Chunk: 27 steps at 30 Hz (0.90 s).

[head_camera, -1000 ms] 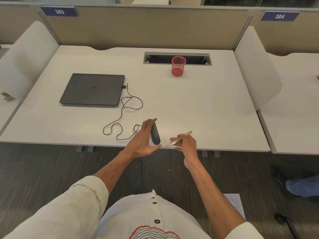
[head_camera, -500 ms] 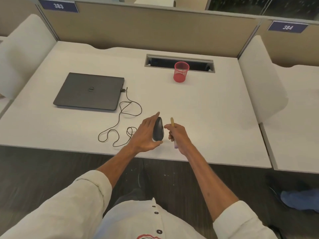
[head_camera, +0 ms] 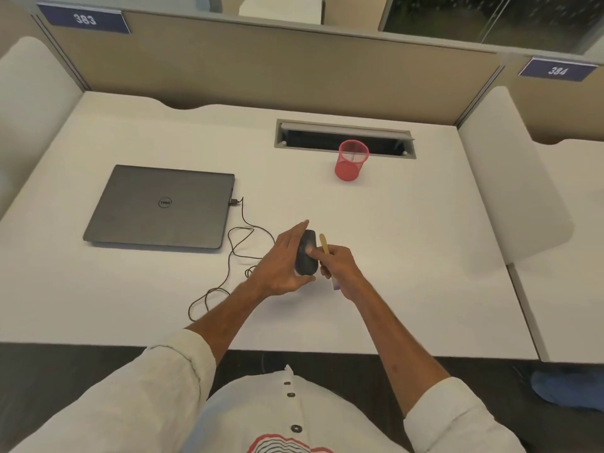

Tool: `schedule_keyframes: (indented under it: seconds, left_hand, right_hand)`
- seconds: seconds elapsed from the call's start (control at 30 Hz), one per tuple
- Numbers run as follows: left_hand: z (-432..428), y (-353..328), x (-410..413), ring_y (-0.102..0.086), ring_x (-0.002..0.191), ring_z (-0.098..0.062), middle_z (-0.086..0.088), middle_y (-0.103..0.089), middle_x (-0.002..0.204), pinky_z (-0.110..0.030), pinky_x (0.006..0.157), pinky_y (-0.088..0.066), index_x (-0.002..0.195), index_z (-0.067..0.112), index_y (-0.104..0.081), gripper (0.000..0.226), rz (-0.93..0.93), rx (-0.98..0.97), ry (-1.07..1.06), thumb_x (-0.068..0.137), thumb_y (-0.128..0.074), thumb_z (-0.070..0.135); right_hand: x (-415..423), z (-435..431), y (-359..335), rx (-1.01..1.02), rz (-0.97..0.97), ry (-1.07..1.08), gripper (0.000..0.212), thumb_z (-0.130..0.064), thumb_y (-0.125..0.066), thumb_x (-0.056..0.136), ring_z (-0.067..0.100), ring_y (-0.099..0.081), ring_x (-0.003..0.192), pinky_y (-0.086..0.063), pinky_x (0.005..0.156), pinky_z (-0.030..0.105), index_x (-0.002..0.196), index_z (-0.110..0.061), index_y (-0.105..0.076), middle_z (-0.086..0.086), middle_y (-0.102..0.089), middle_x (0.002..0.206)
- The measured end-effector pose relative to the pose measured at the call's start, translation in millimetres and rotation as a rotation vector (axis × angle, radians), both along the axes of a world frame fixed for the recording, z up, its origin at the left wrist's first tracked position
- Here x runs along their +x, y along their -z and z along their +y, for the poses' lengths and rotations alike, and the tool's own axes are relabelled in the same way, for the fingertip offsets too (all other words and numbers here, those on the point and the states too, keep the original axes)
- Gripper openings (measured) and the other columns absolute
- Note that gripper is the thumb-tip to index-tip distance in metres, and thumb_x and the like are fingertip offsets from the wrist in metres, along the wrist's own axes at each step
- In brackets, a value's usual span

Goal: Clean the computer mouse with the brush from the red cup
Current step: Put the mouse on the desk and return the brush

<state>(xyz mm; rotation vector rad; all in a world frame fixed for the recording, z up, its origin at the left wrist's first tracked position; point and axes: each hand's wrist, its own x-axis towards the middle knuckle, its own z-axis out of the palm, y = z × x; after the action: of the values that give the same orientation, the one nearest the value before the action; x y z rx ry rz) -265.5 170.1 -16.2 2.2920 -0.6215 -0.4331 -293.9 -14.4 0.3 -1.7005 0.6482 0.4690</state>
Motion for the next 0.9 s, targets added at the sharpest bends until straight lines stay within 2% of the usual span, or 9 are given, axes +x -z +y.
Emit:
schedule_keyframes:
  seconds: [0.07, 0.17, 0.3, 0.37, 0.47, 0.6, 0.8, 0.9]
  left_hand:
    - [1, 1, 12, -0.024, 0.165, -0.024, 0.000, -0.017, 0.181, -0.041, 0.131, -0.036, 0.175, 0.017, -0.006, 0.129, 0.041, -0.012, 0.005, 0.083, -0.095, 0.040]
    - [3, 4, 28, -0.023, 0.166, -0.022, -0.002, -0.016, 0.181, -0.042, 0.133, -0.034, 0.175, 0.017, -0.001, 0.132, 0.103, -0.008, 0.007, 0.084, -0.094, 0.039]
    - [7, 11, 48, -0.025, 0.164, -0.023, 0.001, -0.024, 0.179, -0.043, 0.133, -0.031, 0.175, 0.017, 0.000, 0.133, 0.157, 0.042, 0.028, 0.085, -0.093, 0.043]
    - [7, 14, 54, -0.026, 0.164, -0.023, 0.001, -0.026, 0.179, -0.042, 0.132, -0.032, 0.175, 0.016, -0.001, 0.131, 0.157, 0.059, 0.053, 0.085, -0.092, 0.044]
    - [2, 17, 63, -0.027, 0.163, -0.024, -0.002, -0.025, 0.179, -0.038, 0.131, -0.030, 0.175, 0.015, -0.006, 0.129, 0.149, 0.080, 0.076, 0.084, -0.092, 0.047]
    - [-7, 20, 76, -0.031, 0.161, -0.026, -0.008, -0.030, 0.174, -0.041, 0.130, -0.035, 0.173, 0.011, -0.017, 0.123, 0.092, 0.133, 0.098, 0.084, -0.092, 0.049]
    - [-10, 24, 86, -0.044, 0.150, -0.027, -0.008, -0.044, 0.164, -0.040, 0.124, -0.038, 0.166, 0.010, -0.034, 0.108, -0.001, 0.166, 0.100, 0.084, -0.089, 0.055]
    - [-10, 26, 89, -0.044, 0.149, -0.027, -0.008, -0.044, 0.163, -0.039, 0.124, -0.036, 0.165, 0.010, -0.035, 0.107, -0.017, 0.189, 0.084, 0.084, -0.088, 0.057]
  right_hand:
    - [8, 1, 1, -0.001, 0.033, 0.029, 0.034, -0.042, -0.080, 0.097, 0.017, -0.047, 0.059, -0.034, 0.057, 0.028, 0.080, -0.019, -0.062, -0.001, -0.056, 0.063]
    - [18, 1, 3, 0.007, 0.097, 0.078, 0.033, -0.040, -0.080, 0.096, 0.017, -0.047, 0.060, -0.036, 0.071, 0.038, 0.077, -0.022, -0.061, -0.002, -0.055, 0.066]
    - [29, -3, 5, 0.030, 0.149, 0.133, 0.037, -0.036, -0.080, 0.098, 0.019, -0.045, 0.061, -0.035, 0.069, 0.038, 0.071, -0.021, -0.059, 0.000, -0.054, 0.063]
    - [34, -5, 7, 0.056, 0.155, 0.153, 0.039, -0.033, -0.079, 0.100, 0.021, -0.045, 0.063, -0.037, 0.073, 0.044, 0.070, -0.018, -0.059, 0.003, -0.054, 0.063]
    - [42, -6, 9, 0.055, 0.184, 0.153, 0.041, -0.035, -0.078, 0.101, 0.020, -0.046, 0.062, -0.039, 0.072, 0.042, 0.070, -0.017, -0.057, 0.004, -0.055, 0.065]
    - [55, -5, 11, 0.081, 0.193, 0.185, 0.037, -0.029, -0.079, 0.101, 0.021, -0.045, 0.064, -0.037, 0.083, 0.050, 0.073, -0.016, -0.058, 0.005, -0.052, 0.070]
    - [69, -8, 12, -0.026, 0.224, 0.113, 0.045, -0.038, -0.078, 0.100, 0.019, -0.044, 0.058, -0.036, 0.066, 0.032, 0.069, -0.018, -0.052, 0.003, -0.054, 0.069]
    - [73, -10, 10, -0.075, 0.190, 0.079, 0.041, -0.051, -0.068, 0.103, 0.019, -0.047, 0.056, -0.032, 0.062, 0.029, 0.083, -0.016, -0.059, 0.004, -0.055, 0.069]
